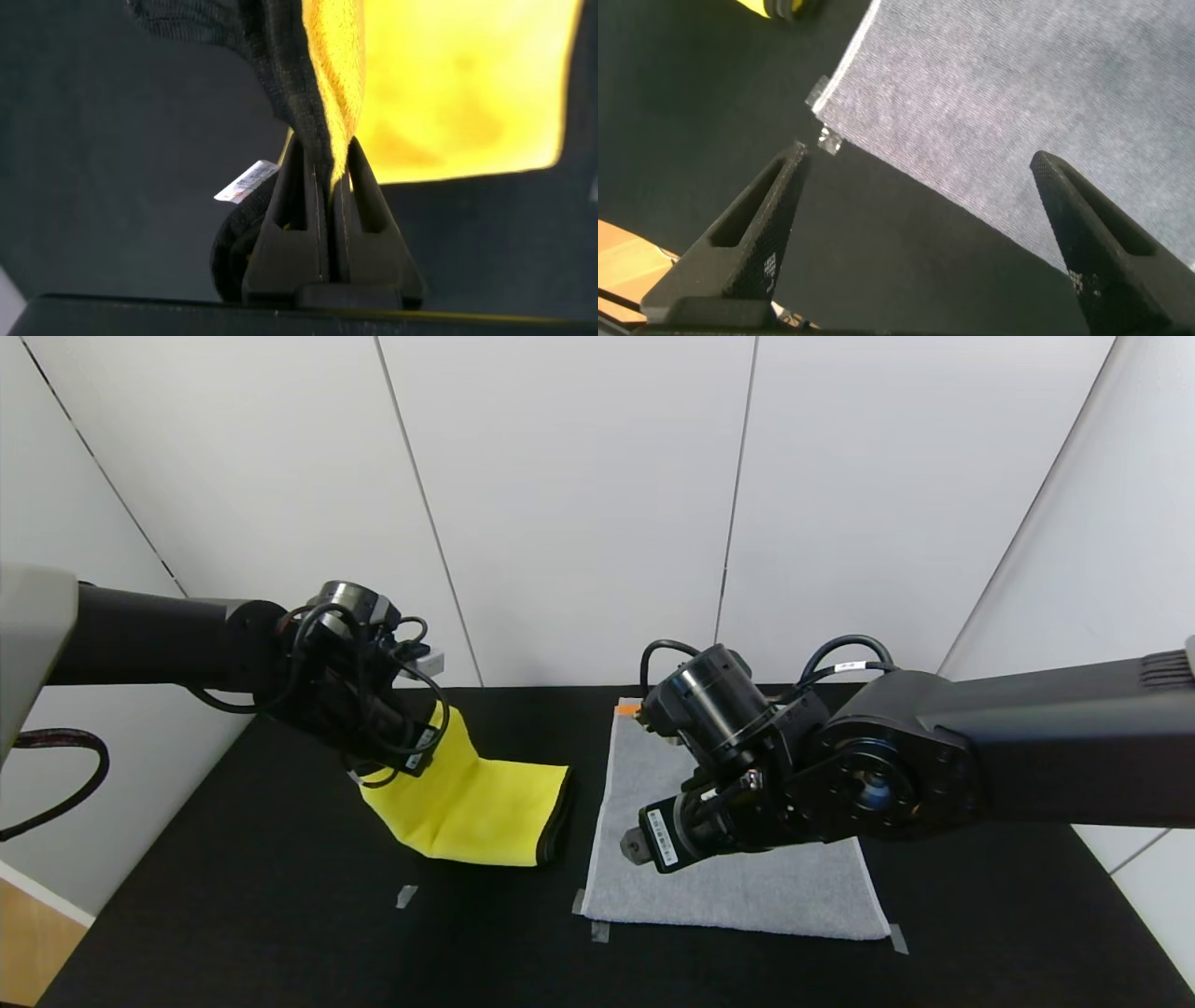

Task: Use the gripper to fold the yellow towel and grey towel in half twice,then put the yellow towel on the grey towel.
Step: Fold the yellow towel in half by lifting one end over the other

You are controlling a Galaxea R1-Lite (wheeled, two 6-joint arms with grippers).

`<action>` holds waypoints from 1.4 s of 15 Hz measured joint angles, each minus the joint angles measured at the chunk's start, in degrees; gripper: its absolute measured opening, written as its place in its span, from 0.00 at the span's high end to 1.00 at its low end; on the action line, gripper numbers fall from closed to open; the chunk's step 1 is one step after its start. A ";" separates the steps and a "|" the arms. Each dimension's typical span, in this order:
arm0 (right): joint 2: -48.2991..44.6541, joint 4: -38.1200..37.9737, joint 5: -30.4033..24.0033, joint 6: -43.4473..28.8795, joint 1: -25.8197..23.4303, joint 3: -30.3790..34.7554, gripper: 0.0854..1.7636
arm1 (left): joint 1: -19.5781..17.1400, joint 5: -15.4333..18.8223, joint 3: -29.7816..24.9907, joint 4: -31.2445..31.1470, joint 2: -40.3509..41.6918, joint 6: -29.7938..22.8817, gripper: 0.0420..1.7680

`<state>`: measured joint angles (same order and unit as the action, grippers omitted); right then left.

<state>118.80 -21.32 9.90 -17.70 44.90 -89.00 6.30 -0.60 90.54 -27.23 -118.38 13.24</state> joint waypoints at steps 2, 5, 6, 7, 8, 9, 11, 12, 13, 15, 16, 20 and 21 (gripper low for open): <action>-1.13 0.15 0.09 -0.06 -0.33 1.44 0.03 | 1.94 0.28 0.17 -1.58 0.27 -0.93 0.94; -2.62 0.35 -1.37 -0.04 -1.05 3.15 0.03 | 4.72 0.60 1.39 -3.44 0.05 -3.52 0.94; -3.08 0.41 -1.54 -0.06 -1.24 3.73 0.03 | 5.62 0.60 1.93 -3.67 -0.15 -4.44 0.94; -3.47 0.41 -1.61 -0.13 -1.40 4.30 0.03 | 6.49 0.65 2.23 -3.78 -0.39 -4.79 0.94; -3.86 0.44 -1.61 -0.52 -1.52 4.85 0.03 | 7.28 0.71 2.45 -3.78 -0.74 -5.52 0.94; -4.27 0.44 -1.63 -1.05 -1.55 5.46 0.03 | 7.89 0.73 2.62 -3.67 -1.13 -6.89 0.94; -4.94 0.44 -1.63 -1.27 -1.55 6.34 0.03 | 8.96 0.84 3.40 -3.61 -2.32 -8.95 0.94; -5.29 0.44 -1.61 -1.34 -1.60 6.68 0.03 | 9.40 0.89 3.93 -3.56 -3.01 -10.01 0.94; -5.57 0.44 -1.63 -1.37 -1.60 7.01 0.03 | 9.74 0.87 4.39 -3.55 -3.74 -11.14 0.94; -5.90 0.52 -1.56 -1.37 -1.51 7.47 0.03 | 10.20 0.91 4.89 -3.33 -5.13 -11.98 0.94; -5.99 0.55 -1.54 -1.37 -1.51 7.67 0.03 | 10.47 0.93 4.94 -3.30 -5.73 -12.20 0.94; -6.06 4.08 -1.69 -1.37 -1.51 9.63 0.03 | 11.39 1.66 4.96 -2.88 -7.34 -13.53 0.94; -6.06 4.46 -1.80 -1.37 -1.51 10.15 0.03 | 11.58 1.74 4.85 -2.82 -7.50 -13.57 0.89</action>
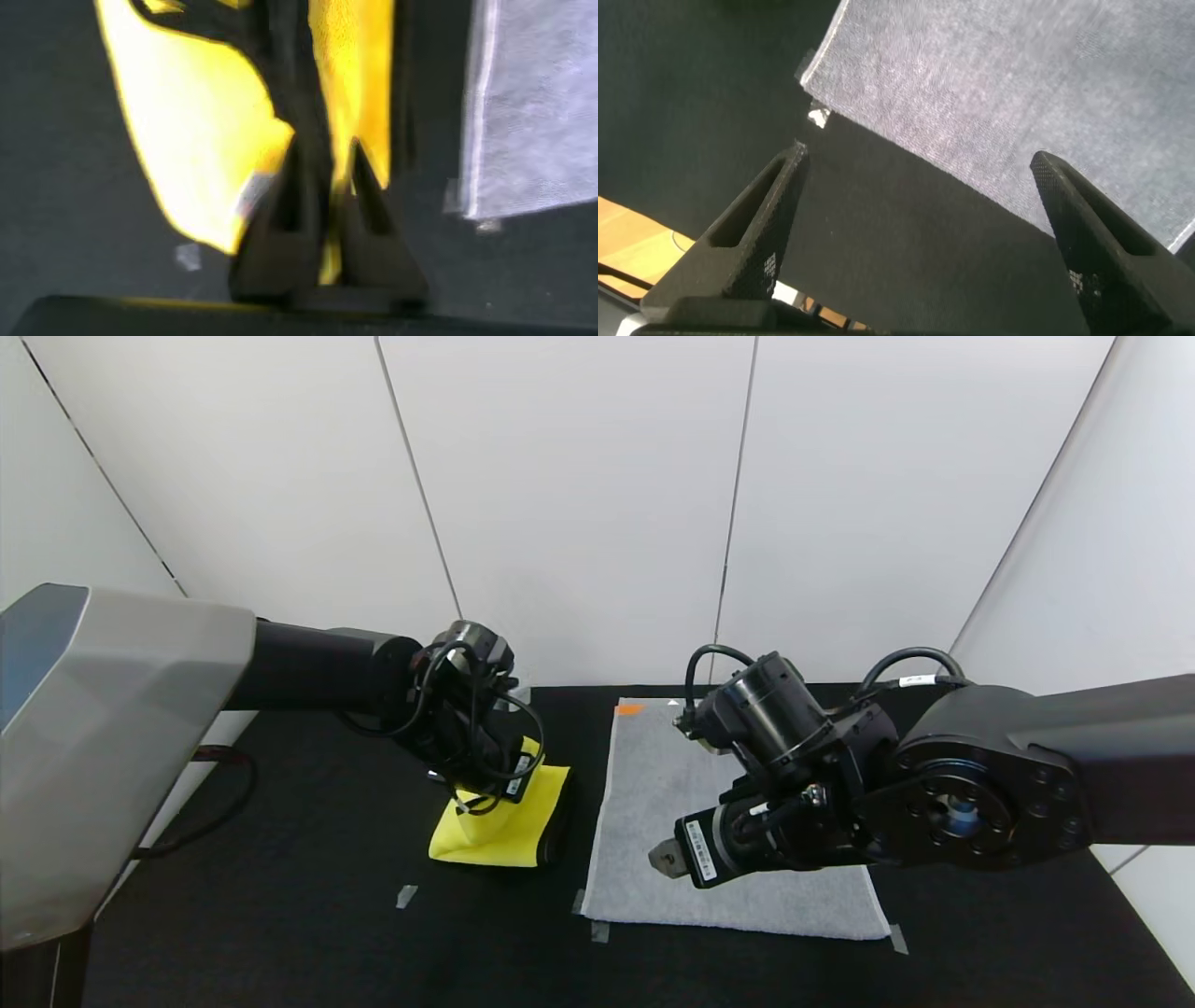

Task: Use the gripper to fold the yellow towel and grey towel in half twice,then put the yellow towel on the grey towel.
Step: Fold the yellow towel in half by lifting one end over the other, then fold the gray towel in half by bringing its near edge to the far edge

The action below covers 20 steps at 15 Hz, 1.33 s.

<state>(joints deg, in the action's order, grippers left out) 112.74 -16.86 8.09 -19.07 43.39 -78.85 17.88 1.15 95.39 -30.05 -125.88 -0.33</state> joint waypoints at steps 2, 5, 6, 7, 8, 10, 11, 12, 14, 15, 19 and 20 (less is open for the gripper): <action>-0.04 0.20 -0.05 0.00 -0.09 0.55 0.03 | 0.37 0.35 -0.24 0.13 -0.13 0.00 0.69; -0.04 0.22 0.00 -0.01 -0.09 0.77 0.03 | 0.63 1.72 -0.35 0.06 0.27 0.04 0.48; -0.01 0.24 0.00 -0.01 -0.09 0.77 0.03 | 0.77 1.87 -0.29 -0.02 0.63 -0.22 0.43; -0.01 0.24 0.00 0.00 -0.09 0.90 0.03 | 0.88 2.02 -0.05 -0.02 1.12 -0.71 0.39; 0.00 0.24 0.05 -0.01 -0.09 1.01 0.03 | 1.07 2.08 0.04 -0.16 1.73 -0.90 0.34; 0.00 0.35 0.09 -0.01 -0.04 1.12 0.03 | 1.22 2.08 0.09 -0.52 2.58 -0.95 0.27; 0.00 0.41 0.06 -0.04 -0.01 1.15 0.03 | 1.24 2.11 -0.09 -0.66 2.78 -0.93 0.24; -0.01 0.44 0.09 -0.09 -0.01 1.15 0.03 | 1.44 2.27 -0.55 -0.82 2.89 -0.93 0.22; -0.45 0.41 -0.11 -0.09 -0.12 1.76 0.03 | 1.85 4.29 -1.43 -1.15 3.11 -0.89 0.18; -0.94 0.48 -0.11 -0.04 -0.34 2.36 0.03 | 2.06 5.01 -1.79 -1.15 3.44 -0.87 0.16; -4.17 4.52 -2.40 1.34 -2.77 8.29 0.03 | 2.71 10.75 -6.69 -0.05 6.42 -0.22 0.11; -5.29 6.88 -3.08 2.65 -3.80 10.74 0.03 | 3.11 11.23 -7.89 0.02 7.25 -0.16 0.10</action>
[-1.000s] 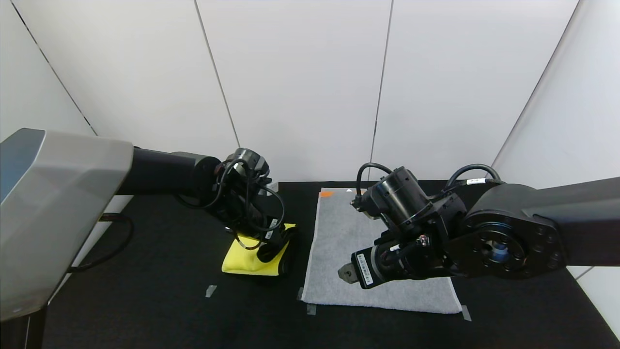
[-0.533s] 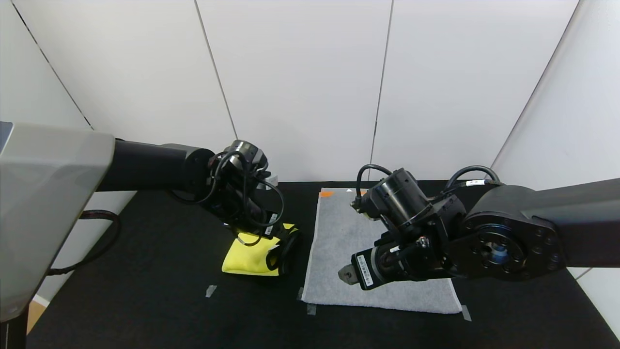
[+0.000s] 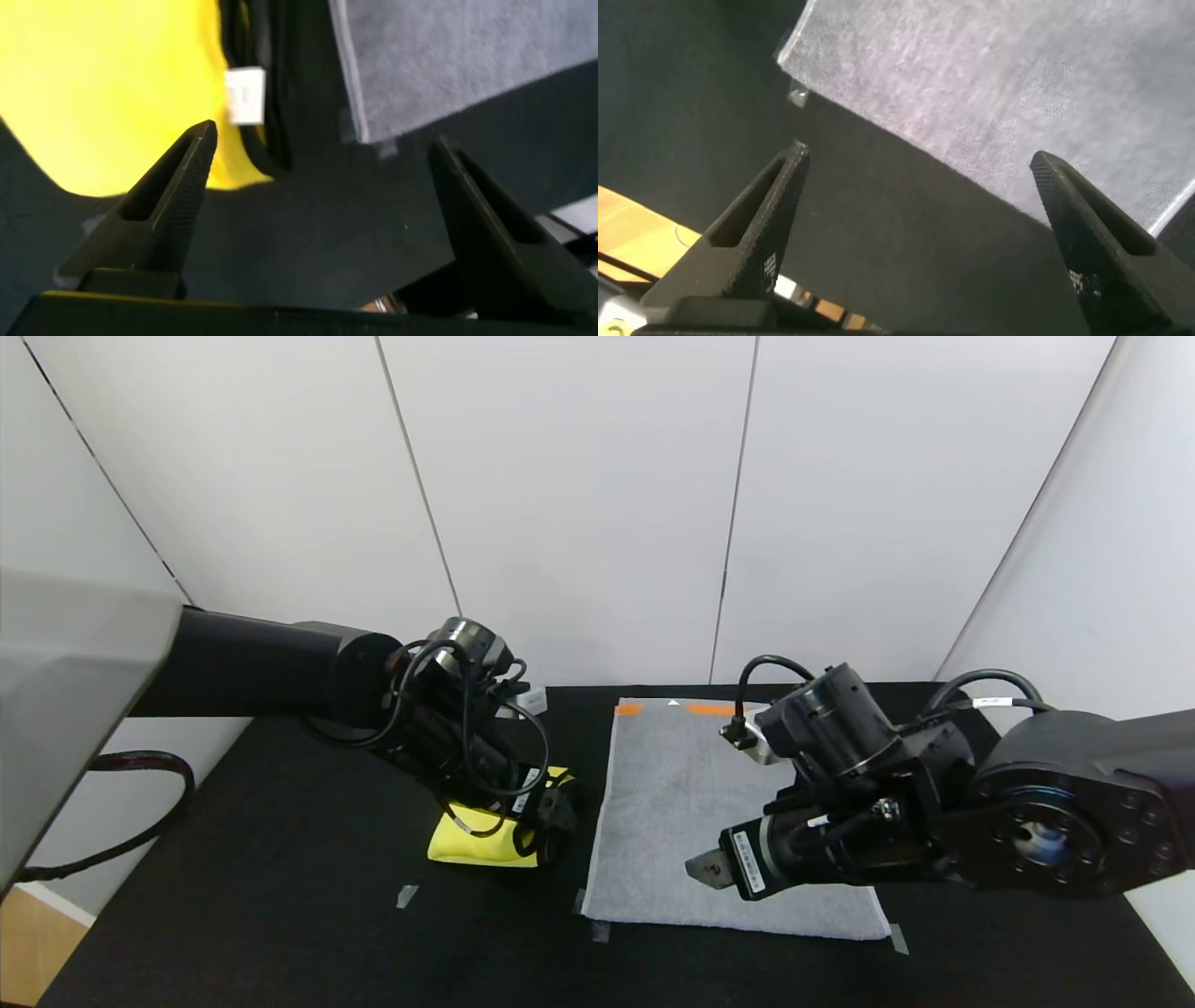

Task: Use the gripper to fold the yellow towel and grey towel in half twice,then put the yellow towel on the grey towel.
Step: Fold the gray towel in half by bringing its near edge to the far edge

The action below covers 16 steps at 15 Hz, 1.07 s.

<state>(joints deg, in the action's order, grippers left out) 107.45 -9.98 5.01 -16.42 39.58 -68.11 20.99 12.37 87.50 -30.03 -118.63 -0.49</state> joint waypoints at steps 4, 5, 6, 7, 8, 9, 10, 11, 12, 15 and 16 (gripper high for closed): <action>-3.80 3.86 -0.89 3.51 -5.22 8.06 0.03 | 2.33 -0.11 -5.92 4.38 2.54 2.26 0.07; -4.53 3.89 -1.87 4.27 -6.42 9.44 0.03 | 3.17 -0.37 -7.49 6.99 2.91 2.40 0.07; -5.33 3.89 -3.02 5.36 -7.75 10.69 0.03 | 4.19 -0.74 -9.06 9.73 3.17 2.54 0.06; -5.99 3.69 -3.78 6.39 -9.02 11.69 0.03 | 5.24 -1.40 -10.46 11.31 3.30 2.84 0.06; -6.55 3.61 -4.35 7.51 -10.40 12.50 0.03 | 6.38 -2.83 -11.57 12.21 3.33 3.63 0.05; -6.95 3.34 -4.79 8.57 -11.84 13.12 0.03 | 7.50 -4.44 -12.34 12.43 3.25 4.14 0.05; -7.25 3.21 -4.96 9.62 -13.24 13.62 0.03 | 8.35 -5.45 -12.64 12.52 3.13 4.32 0.05; -7.45 3.07 -5.08 10.85 -14.59 14.23 0.03 | 9.16 -6.14 -12.81 12.54 2.91 4.47 0.05; -7.56 2.95 -5.63 11.93 -15.75 14.75 0.03 | 9.94 -6.94 -12.84 12.54 2.61 4.62 0.04; -7.25 -0.06 -6.51 14.81 -18.99 15.49 0.03 | 12.41 -10.87 -12.46 12.51 1.15 5.19 0.04; -6.95 -0.60 -6.51 15.74 -19.86 15.45 0.03 | 13.24 -12.40 -12.35 12.48 0.52 5.41 0.04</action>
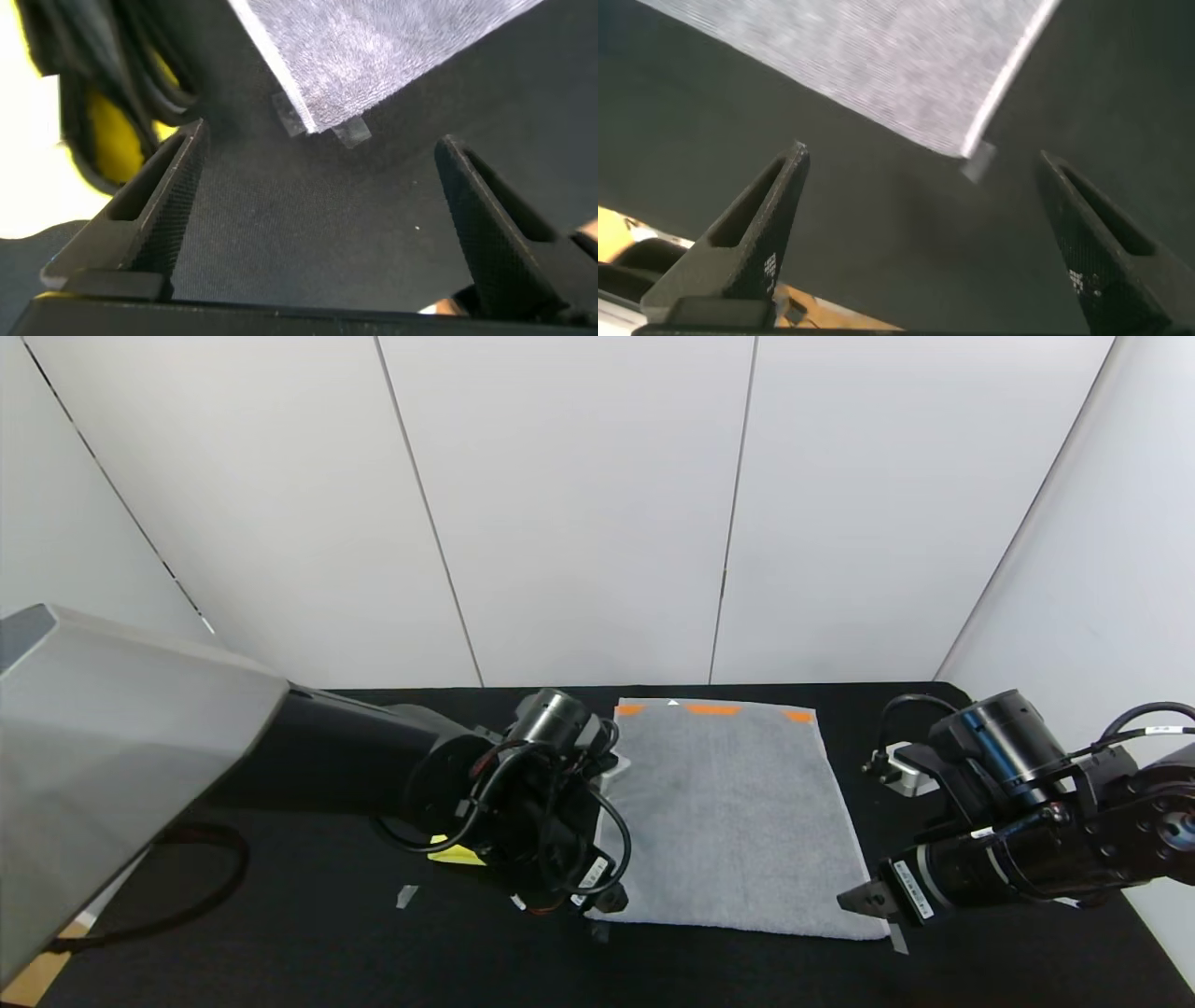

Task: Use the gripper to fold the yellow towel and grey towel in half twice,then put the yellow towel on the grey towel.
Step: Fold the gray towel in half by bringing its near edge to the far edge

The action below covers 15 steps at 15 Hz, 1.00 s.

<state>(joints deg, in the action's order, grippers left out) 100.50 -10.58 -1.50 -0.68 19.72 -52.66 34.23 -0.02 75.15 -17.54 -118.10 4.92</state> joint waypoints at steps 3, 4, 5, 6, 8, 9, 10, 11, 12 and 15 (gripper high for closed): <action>1.79 -0.48 0.00 2.86 -2.61 0.27 0.03 | 2.18 -2.18 0.43 -0.09 -2.44 0.18 0.04; 2.80 -0.45 0.02 3.22 -3.08 0.49 0.03 | 2.58 -2.65 0.59 -0.22 -3.28 0.79 0.04; 3.63 -0.41 0.02 3.28 -3.36 0.62 0.03 | 2.86 -2.90 0.72 -0.55 -4.00 1.37 0.04; 4.51 -0.33 0.02 3.36 -3.58 0.63 0.03 | 3.13 -3.04 0.89 -0.77 -4.61 1.89 0.04; 5.86 -0.23 0.05 3.36 -3.69 0.44 0.03 | 3.34 -3.34 1.35 -0.79 -5.63 2.82 0.04; 6.41 -0.26 0.02 3.36 -3.58 0.33 0.03 | 3.36 -3.43 1.68 -0.88 -6.21 2.97 0.04; 6.91 -0.26 0.00 3.44 -3.52 0.24 0.03 | 3.41 -3.47 2.05 -0.95 -6.77 2.99 0.03; 7.39 -0.33 0.05 3.52 -3.50 0.22 0.03 | 3.47 -3.45 2.46 -1.06 -7.31 2.99 0.03; 7.88 -0.33 0.09 3.55 -3.35 0.21 0.03 | 3.47 -3.52 2.88 -1.10 -7.80 2.99 0.03; 9.51 -0.20 0.24 4.58 -2.83 -0.06 0.03 | 3.44 -3.77 3.69 -1.15 -8.80 2.97 0.03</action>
<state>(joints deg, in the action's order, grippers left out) 110.01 -10.78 -1.26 3.90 16.90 -52.72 37.67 -3.79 78.85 -18.69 -126.90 7.90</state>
